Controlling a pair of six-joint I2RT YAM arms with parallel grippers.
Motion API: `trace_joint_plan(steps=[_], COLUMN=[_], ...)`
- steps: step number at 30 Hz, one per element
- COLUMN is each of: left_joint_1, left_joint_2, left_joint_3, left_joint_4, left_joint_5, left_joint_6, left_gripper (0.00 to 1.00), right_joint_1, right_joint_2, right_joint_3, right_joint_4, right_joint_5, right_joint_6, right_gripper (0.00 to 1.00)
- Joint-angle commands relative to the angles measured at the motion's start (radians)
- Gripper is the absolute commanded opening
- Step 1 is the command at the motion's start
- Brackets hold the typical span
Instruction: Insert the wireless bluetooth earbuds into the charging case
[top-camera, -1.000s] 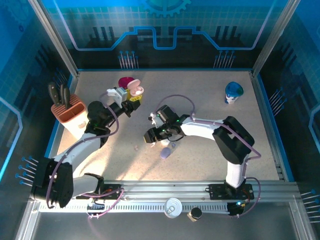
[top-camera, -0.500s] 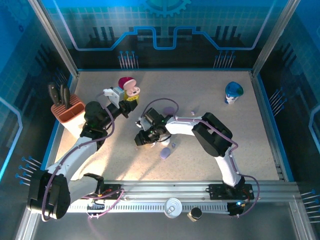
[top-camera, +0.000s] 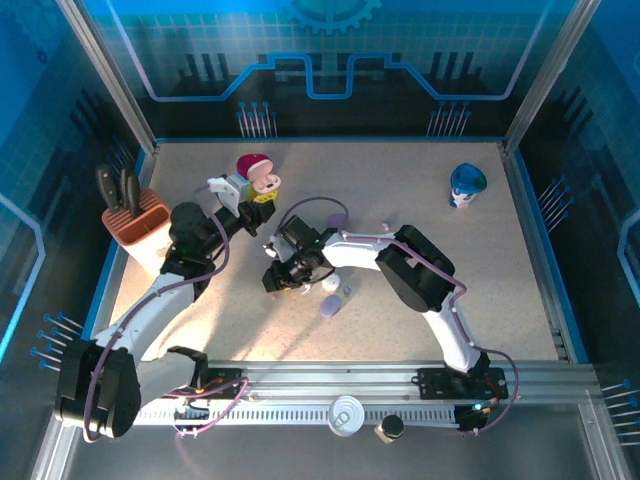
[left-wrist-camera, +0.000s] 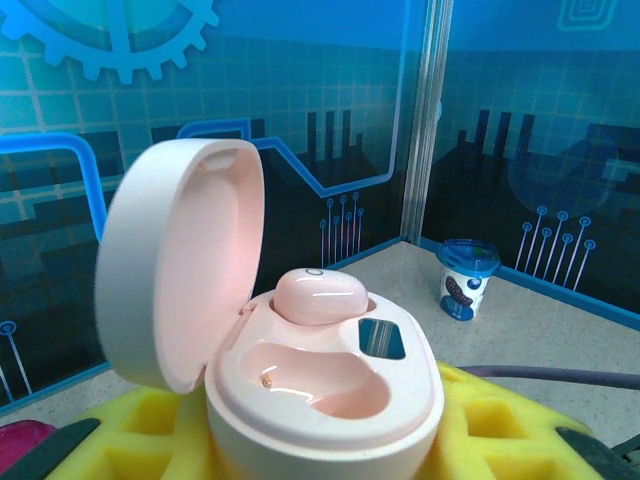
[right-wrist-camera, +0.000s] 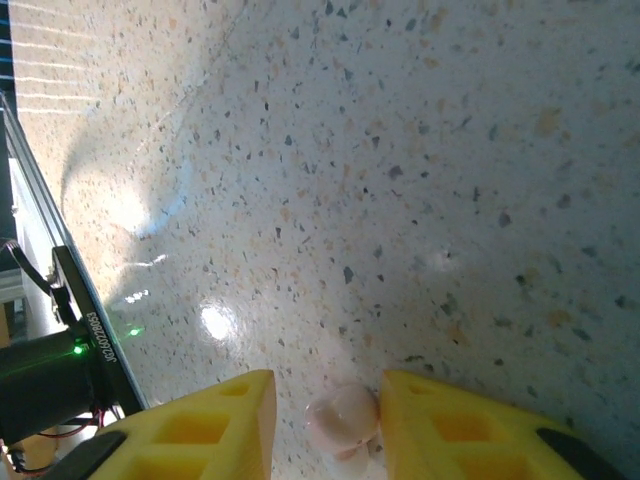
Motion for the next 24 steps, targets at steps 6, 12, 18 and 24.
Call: trace_joint_plan(steps=[6, 12, 18, 24], left_joint_1=[0.005, 0.006, 0.005, 0.006], left_joint_2=[0.001, 0.008, 0.009, 0.010], left_joint_3=[0.025, 0.021, 0.020, 0.018], left_joint_4=[0.018, 0.020, 0.019, 0.019], left_joint_5=[-0.013, -0.013, -0.012, -0.038], left_joint_6=[0.026, 0.024, 0.024, 0.020], left_gripper=[0.36, 0.36, 0.36, 0.36], right_joint_1=[0.027, 0.016, -0.020, -0.015], right_joint_2=[0.035, -0.016, -0.093, -0.127], right_joint_3=[0.021, 0.004, -0.036, -0.062], right_joint_4=[-0.072, -0.053, -0.036, -0.033], right_joint_5=[0.027, 0.035, 0.042, 0.060], right_joint_6=[-0.042, -0.049, -0.056, -0.063], right_gripper=[0.19, 0.17, 0.14, 0.39])
